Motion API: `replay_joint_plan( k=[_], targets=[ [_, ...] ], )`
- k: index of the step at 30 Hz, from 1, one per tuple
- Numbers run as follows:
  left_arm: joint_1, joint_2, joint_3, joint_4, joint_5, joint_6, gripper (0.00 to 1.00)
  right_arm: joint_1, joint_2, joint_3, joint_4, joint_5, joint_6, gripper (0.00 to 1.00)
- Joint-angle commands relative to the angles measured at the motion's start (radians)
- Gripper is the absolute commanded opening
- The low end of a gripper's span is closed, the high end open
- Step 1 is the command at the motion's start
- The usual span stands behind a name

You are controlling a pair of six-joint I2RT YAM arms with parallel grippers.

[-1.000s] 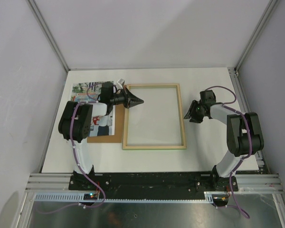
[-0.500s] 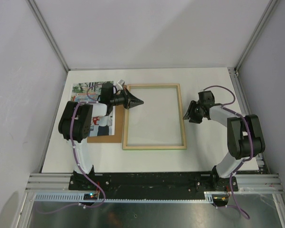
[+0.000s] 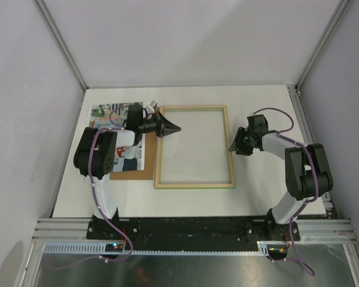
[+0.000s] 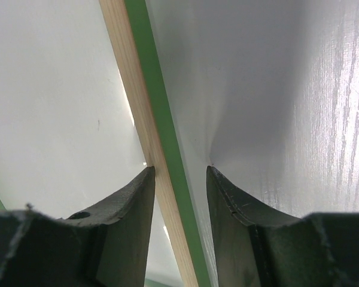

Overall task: Put the photo into the frame
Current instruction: Place the glass panel in the frame body.

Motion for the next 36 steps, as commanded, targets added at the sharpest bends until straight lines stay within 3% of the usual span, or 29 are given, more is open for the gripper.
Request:
replay_joint_plan(
  k=[1, 36],
  targets=[
    [-0.001, 0.000, -0.002, 0.027, 0.051, -0.007, 0.00, 0.006, 0.024, -0.002, 0.019, 0.018, -0.015, 0.43],
    [0.019, -0.055, -0.047, -0.008, 0.040, 0.103, 0.00, 0.008, 0.049, -0.002, 0.019, 0.026, -0.016, 0.40]
  ],
)
